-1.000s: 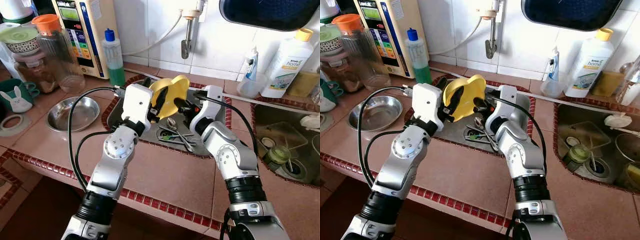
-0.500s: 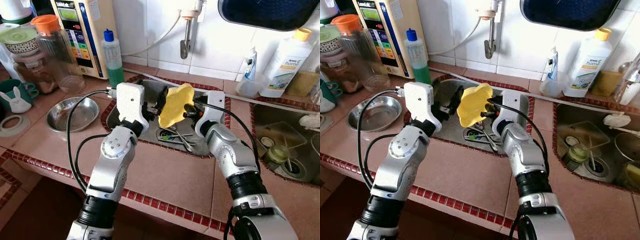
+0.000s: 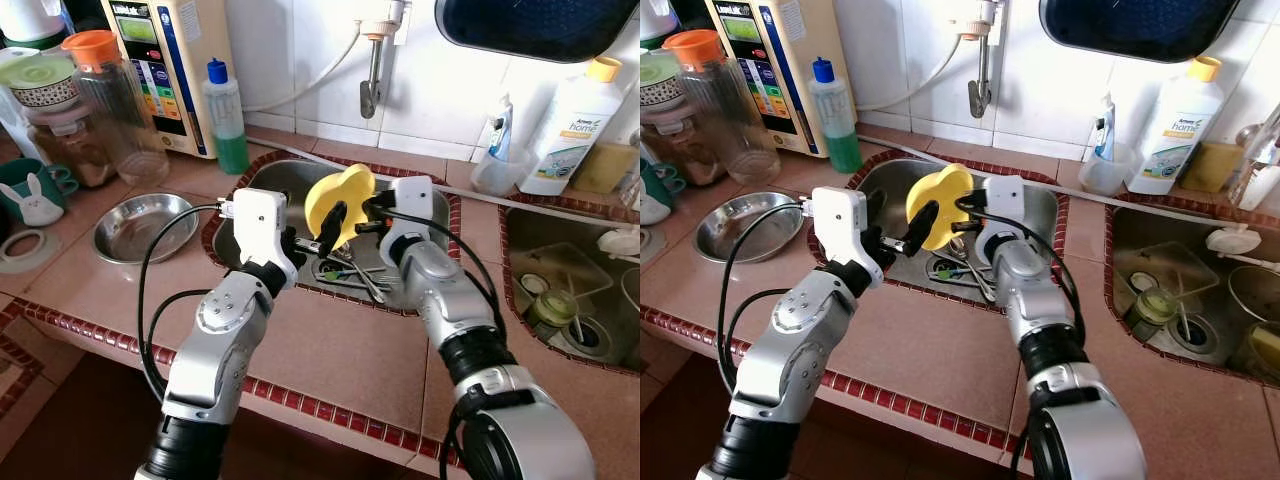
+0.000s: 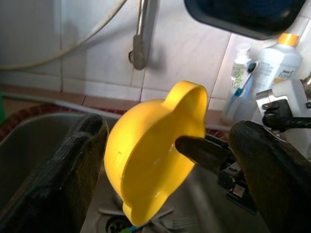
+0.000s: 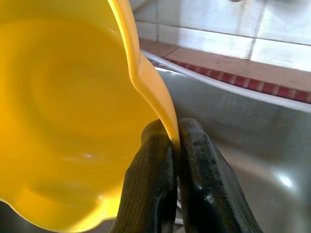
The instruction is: Kitchen organization
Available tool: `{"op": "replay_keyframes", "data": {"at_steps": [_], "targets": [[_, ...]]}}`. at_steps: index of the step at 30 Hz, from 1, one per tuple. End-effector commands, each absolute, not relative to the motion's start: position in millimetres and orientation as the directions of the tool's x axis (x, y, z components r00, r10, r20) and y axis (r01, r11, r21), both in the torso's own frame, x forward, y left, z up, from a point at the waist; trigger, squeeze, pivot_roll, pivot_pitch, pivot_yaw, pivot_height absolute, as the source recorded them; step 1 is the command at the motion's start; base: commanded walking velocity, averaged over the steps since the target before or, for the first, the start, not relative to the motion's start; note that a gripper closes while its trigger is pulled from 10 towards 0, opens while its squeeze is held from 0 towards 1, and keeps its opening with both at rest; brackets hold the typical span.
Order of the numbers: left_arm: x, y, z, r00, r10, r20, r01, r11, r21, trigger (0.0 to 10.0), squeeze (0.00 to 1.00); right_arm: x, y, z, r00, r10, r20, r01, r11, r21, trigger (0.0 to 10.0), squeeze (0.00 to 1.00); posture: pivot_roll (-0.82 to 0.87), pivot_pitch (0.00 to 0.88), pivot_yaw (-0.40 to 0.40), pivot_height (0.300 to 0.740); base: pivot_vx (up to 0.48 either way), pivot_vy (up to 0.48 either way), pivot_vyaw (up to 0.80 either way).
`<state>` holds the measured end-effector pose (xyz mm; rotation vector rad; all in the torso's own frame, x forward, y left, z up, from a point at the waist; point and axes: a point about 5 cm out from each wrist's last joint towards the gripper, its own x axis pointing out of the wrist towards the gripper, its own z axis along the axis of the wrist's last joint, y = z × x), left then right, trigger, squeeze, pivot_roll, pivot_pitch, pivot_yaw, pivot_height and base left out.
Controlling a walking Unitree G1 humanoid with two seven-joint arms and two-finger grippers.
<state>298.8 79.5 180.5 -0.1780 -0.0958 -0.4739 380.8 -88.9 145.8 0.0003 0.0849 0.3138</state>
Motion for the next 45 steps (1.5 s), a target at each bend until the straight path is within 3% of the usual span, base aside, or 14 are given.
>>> {"op": "replay_keyframes", "data": {"at_steps": [1, 6, 7, 8, 9, 10, 11, 12, 13, 14, 15, 26, 37, 45], "targets": [[293, 82, 184, 0.878, -0.460, 0.132, 0.476, 0.870, -0.128, 10.0, 1.00, 383, -86, 146, 0.947, 0.314, -0.068, -0.319, 0.945, -0.070, 0.0, 0.00, 0.19, 0.037, -0.022, 0.740, 0.000, 0.000, 0.00], [290, 89, 183, 0.889, -0.440, 0.123, 0.454, 0.882, -0.124, 10.0, 1.00, 382, -83, 141, 0.937, 0.337, -0.087, -0.347, 0.926, -0.146, 0.0, 0.00, 0.21, 0.038, -0.027, 0.740, 0.000, 0.000, 0.00], [289, 91, 182, 0.894, -0.432, 0.118, 0.445, 0.887, -0.124, 10.0, 1.00, 382, -82, 138, 0.932, 0.349, -0.101, -0.361, 0.918, -0.162, 0.7, 0.00, 0.21, 0.039, -0.028, 0.740, 0.000, 0.000, 0.00], [289, 93, 182, 0.897, -0.427, 0.113, 0.439, 0.890, -0.125, 10.0, 1.00, 381, -80, 136, 0.925, 0.364, -0.112, -0.380, 0.905, -0.192, 2.9, 0.00, 0.21, 0.039, -0.028, 0.740, 0.000, 0.000, 0.00], [288, 95, 181, 0.900, -0.423, 0.110, 0.434, 0.892, -0.125, 10.0, 1.00, 380, -79, 133, 0.916, 0.379, -0.133, -0.400, 0.891, -0.216, 3.1, 0.00, 0.21, 0.038, -0.030, 0.740, 0.000, 0.000, 0.00], [288, 96, 181, 0.901, -0.421, 0.106, 0.432, 0.893, -0.125, 10.0, 1.00, 380, -78, 130, 0.908, 0.388, -0.155, -0.415, 0.880, -0.230, 4.1, 0.00, 0.21, 0.038, -0.030, 0.740, 0.000, 0.000, 0.00], [287, 96, 181, 0.901, -0.421, 0.104, 0.431, 0.893, -0.125, 10.0, 1.00, 380, -78, 129, 0.906, 0.392, -0.163, -0.421, 0.876, -0.236, 5.7, 0.00, 0.21, 0.038, -0.030, 0.740, 0.000, 0.000, 0.00], [287, 96, 181, 0.901, -0.421, 0.102, 0.431, 0.894, -0.125, 10.0, 1.00, 380, -78, 129, 0.905, 0.392, -0.166, -0.422, 0.875, -0.236, 10.0, 0.00, 0.20, 0.038, -0.031, 0.740, 0.000, 0.000, 0.00], [287, 96, 181, 0.901, -0.421, 0.100, 0.431, 0.894, -0.123, 10.0, 1.00, 381, -80, 127, 0.902, 0.390, -0.187, -0.427, 0.871, -0.243, 10.0, 0.00, 0.20, 0.037, -0.032, 0.740, 0.000, 0.000, 0.00], [287, 95, 181, 0.901, -0.422, 0.099, 0.432, 0.894, -0.122, 10.0, 1.00, 381, -81, 126, 0.901, 0.387, -0.197, -0.427, 0.870, -0.245, 10.0, 0.76, 0.20, 0.037, -0.033, 0.740, 0.000, 0.000, 0.00], [288, 95, 181, 0.901, -0.423, 0.100, 0.433, 0.893, -0.122, 10.0, 1.00, 381, -82, 126, 0.900, 0.385, -0.207, -0.428, 0.872, -0.240, 10.0, 1.00, 0.20, 0.037, -0.033, 0.740, 0.000, 0.000, 0.00], [288, 92, 181, 0.899, -0.428, 0.095, 0.437, 0.891, -0.123, 10.0, 1.00, 384, -91, 122, 0.867, 0.398, -0.300, -0.469, 0.855, -0.221, 10.0, 1.00, 0.19, 0.035, -0.036, 0.740, 0.000, 0.000, 0.00], [289, 94, 181, 0.903, -0.421, 0.092, 0.429, 0.896, -0.114, 10.0, 1.00, 378, -88, 113, 0.739, 0.499, -0.452, -0.653, 0.696, -0.299, 10.0, 1.00, 0.19, 0.035, -0.035, 0.740, 0.000, 0.000, 0.00], [290, 94, 181, 0.903, -0.421, 0.090, 0.429, 0.897, -0.110, 10.0, 1.00, 377, -91, 113, 0.697, 0.520, -0.495, -0.697, 0.653, -0.297, 10.0, 1.00, 0.18, 0.037, -0.035, 0.740, 0.000, 0.000, 0.00]]}}
